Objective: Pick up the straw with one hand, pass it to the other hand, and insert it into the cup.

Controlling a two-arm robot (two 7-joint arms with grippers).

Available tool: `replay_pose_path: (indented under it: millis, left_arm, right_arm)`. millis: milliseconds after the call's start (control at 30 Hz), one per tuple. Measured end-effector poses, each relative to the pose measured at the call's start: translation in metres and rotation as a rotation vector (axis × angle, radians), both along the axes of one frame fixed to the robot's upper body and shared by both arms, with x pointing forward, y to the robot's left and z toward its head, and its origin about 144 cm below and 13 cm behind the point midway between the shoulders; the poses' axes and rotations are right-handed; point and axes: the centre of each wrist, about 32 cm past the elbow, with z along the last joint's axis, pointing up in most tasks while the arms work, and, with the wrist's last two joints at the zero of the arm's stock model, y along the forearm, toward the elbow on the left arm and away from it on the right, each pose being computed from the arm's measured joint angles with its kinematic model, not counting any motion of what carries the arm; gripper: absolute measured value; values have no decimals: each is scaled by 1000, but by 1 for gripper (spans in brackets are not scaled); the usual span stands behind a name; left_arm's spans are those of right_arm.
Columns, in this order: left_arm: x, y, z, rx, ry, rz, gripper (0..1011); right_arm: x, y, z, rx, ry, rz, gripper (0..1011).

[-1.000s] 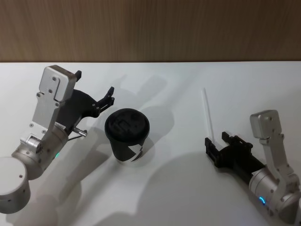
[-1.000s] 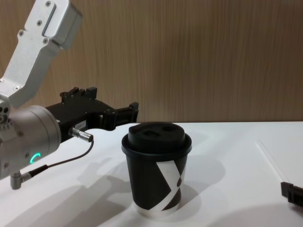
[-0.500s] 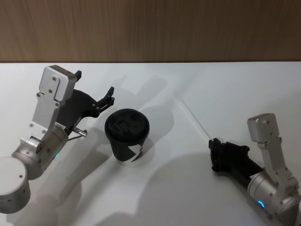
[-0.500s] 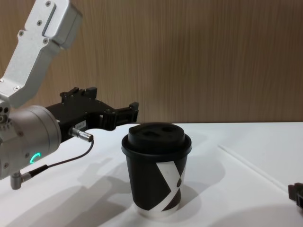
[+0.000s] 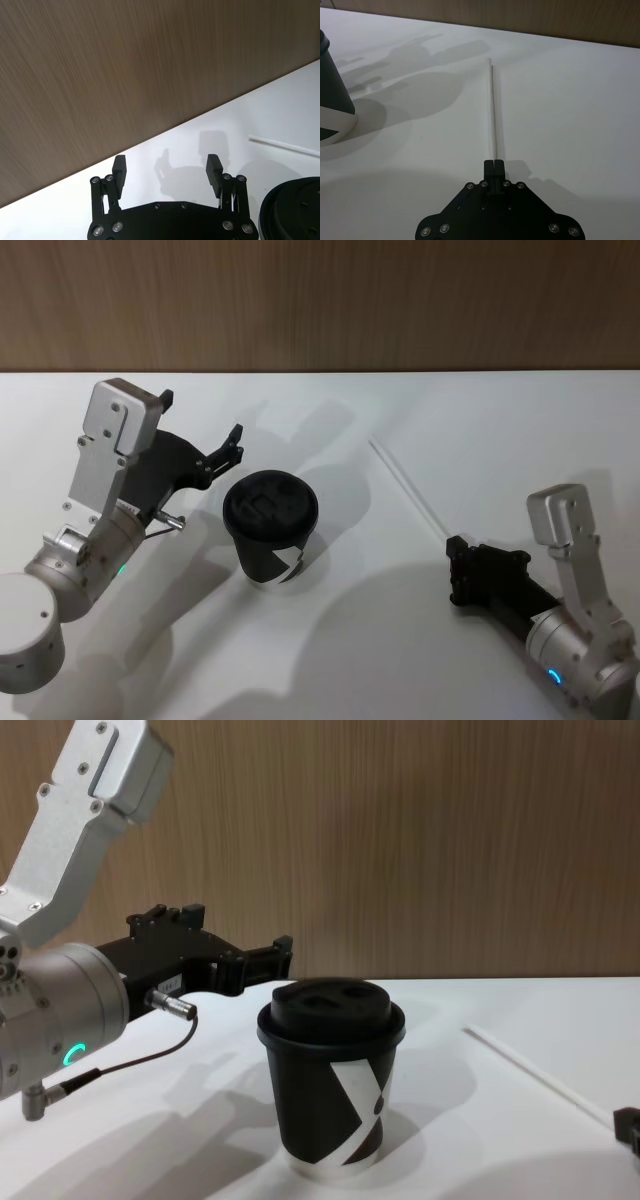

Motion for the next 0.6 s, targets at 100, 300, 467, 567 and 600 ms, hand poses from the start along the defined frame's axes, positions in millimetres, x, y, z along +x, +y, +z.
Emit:
replay_pose_path:
  millis: [100, 300, 467, 567, 600]
  left_arm:
    - [0, 0, 0, 0, 0, 0, 1003]
    - [0, 0, 0, 0, 0, 0, 1003]
    - [0, 0, 0, 0, 0, 0, 1003]
    - [0, 0, 0, 0, 0, 0, 1003]
    - [0, 0, 0, 0, 0, 0, 1002]
  right_arm:
    - [0, 0, 1, 5, -21, -8, 2]
    - [1, -2, 4, 25, -90, -20, 1]
    - [2, -4, 8, 42, -151, -19, 2]
    - [4, -5, 11, 56, -191, -11, 1]
    - [4, -6, 12, 62, -204, -9, 2]
